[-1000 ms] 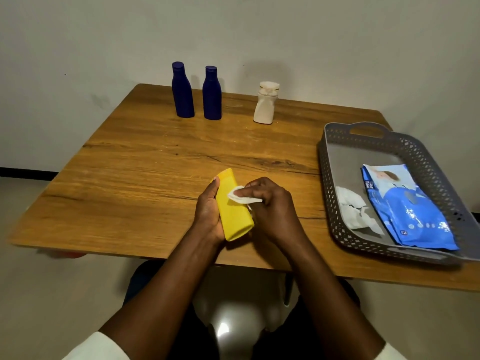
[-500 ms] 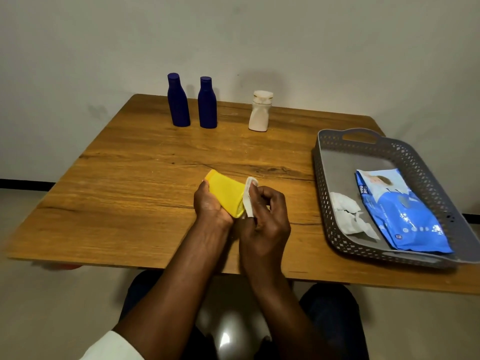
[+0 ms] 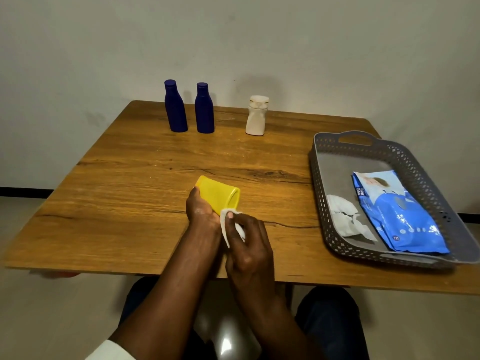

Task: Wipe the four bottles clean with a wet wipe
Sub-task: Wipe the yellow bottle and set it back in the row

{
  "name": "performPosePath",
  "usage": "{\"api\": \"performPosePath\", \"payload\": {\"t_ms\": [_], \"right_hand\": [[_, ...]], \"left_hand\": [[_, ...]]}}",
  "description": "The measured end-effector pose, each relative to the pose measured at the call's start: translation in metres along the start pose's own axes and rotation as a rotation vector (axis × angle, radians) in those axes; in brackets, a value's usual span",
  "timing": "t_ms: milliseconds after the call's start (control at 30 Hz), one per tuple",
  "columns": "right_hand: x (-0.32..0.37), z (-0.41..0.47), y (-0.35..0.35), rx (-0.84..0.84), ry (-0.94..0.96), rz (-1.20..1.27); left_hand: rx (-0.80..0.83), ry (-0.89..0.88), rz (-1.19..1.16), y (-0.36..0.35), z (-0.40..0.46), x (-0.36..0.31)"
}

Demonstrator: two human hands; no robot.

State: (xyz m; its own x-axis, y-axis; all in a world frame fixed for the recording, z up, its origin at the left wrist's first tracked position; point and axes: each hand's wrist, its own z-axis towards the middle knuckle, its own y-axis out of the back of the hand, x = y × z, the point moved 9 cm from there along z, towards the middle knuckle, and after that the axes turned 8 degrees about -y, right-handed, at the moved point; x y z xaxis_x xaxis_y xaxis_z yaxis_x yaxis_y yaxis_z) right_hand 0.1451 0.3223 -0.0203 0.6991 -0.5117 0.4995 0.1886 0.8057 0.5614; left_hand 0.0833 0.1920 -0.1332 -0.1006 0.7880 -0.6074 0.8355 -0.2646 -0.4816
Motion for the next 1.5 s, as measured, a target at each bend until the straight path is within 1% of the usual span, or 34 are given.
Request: {"api": "performPosePath", "payload": {"t_ms": [33, 67, 100, 167, 200, 233, 267, 333, 400, 467, 533, 600, 667, 733, 800, 833, 900, 967, 1033, 1100, 1167, 1233, 1267, 1333, 1433, 1500], "right_hand": [[-0.002, -0.003, 0.0, 0.008, -0.008, 0.055], [-0.009, -0.006, 0.0, -0.002, -0.057, 0.14], [-0.019, -0.008, 0.004, -0.043, -0.154, 0.245], [-0.048, -0.01, 0.011, -0.156, -0.478, 0.451], [-0.062, -0.013, 0.011, -0.199, -0.649, 0.544], [-0.074, -0.017, 0.008, -0.223, -0.774, 0.602], [-0.079, -0.017, 0.006, -0.212, -0.819, 0.61], [-0.072, -0.011, -0.001, -0.135, -0.761, 0.595], [-0.058, -0.007, -0.004, -0.091, -0.613, 0.558], [-0.048, -0.009, -0.005, -0.07, -0.469, 0.481], [-0.044, -0.009, -0.006, -0.039, -0.397, 0.45], [-0.049, -0.006, -0.007, -0.007, -0.424, 0.487], [-0.063, 0.003, -0.007, 0.013, -0.537, 0.541], [-0.077, 0.021, -0.001, -0.017, -0.596, 0.529], [-0.086, 0.045, 0.001, -0.045, -0.594, 0.486], [-0.089, 0.058, -0.001, -0.033, -0.579, 0.457], [-0.088, 0.077, -0.015, 0.05, -0.528, 0.399], [-0.082, 0.085, -0.033, 0.171, -0.441, 0.3], [-0.07, 0.082, -0.044, 0.238, -0.323, 0.183], [-0.06, 0.073, -0.047, 0.242, -0.238, 0.09], [-0.053, 0.063, -0.044, 0.21, -0.193, 0.026], [-0.049, 0.048, -0.042, 0.199, -0.194, 0.032], [-0.046, 0.04, -0.041, 0.208, -0.206, 0.07], [-0.034, 0.02, -0.037, 0.246, -0.167, 0.104], [-0.016, -0.007, -0.024, 0.271, -0.037, 0.075], [-0.013, -0.017, -0.018, 0.324, -0.01, 0.105]], "left_hand": [[0.047, -0.009, 0.003, -0.003, 0.004, 0.0], [0.11, -0.014, -0.006, -0.007, 0.008, 0.001], [0.179, 0.002, -0.039, -0.012, 0.009, 0.004], [0.284, 0.052, -0.116, -0.022, 0.0, 0.009], [0.328, 0.05, -0.113, -0.025, -0.004, 0.011], [0.374, 0.043, -0.088, -0.027, -0.008, 0.014], [0.408, 0.026, -0.047, -0.028, -0.009, 0.018], [0.437, 0.01, 0.034, -0.027, -0.006, 0.027], [0.47, 0.024, 0.101, -0.028, -0.007, 0.033], [0.517, 0.037, 0.092, -0.029, -0.007, 0.035], [0.565, 0.046, 0.07, -0.03, -0.01, 0.033], [0.613, 0.073, 0.106, -0.028, -0.012, 0.034], [0.665, 0.107, 0.097, -0.027, -0.016, 0.036], [0.675, 0.118, 0.053, -0.024, -0.016, 0.036], [0.673, 0.104, 0.07, -0.022, -0.016, 0.034], [0.674, 0.102, 0.083, -0.022, -0.015, 0.034], [0.652, 0.095, 0.129, -0.021, -0.016, 0.035], [0.639, 0.106, 0.159, -0.021, -0.016, 0.039], [0.627, 0.136, 0.131, -0.019, -0.015, 0.042], [0.617, 0.154, 0.119, -0.017, -0.013, 0.043], [0.617, 0.168, 0.121, -0.016, -0.012, 0.043], [0.616, 0.169, 0.121, -0.016, -0.011, 0.042], [0.623, 0.171, 0.104, -0.017, -0.011, 0.041], [0.643, 0.149, 0.086, -0.019, -0.01, 0.037], [0.663, 0.057, 0.087, -0.022, -0.008, 0.03], [0.66, -0.014, 0.091, -0.023, -0.008, 0.025]]}}
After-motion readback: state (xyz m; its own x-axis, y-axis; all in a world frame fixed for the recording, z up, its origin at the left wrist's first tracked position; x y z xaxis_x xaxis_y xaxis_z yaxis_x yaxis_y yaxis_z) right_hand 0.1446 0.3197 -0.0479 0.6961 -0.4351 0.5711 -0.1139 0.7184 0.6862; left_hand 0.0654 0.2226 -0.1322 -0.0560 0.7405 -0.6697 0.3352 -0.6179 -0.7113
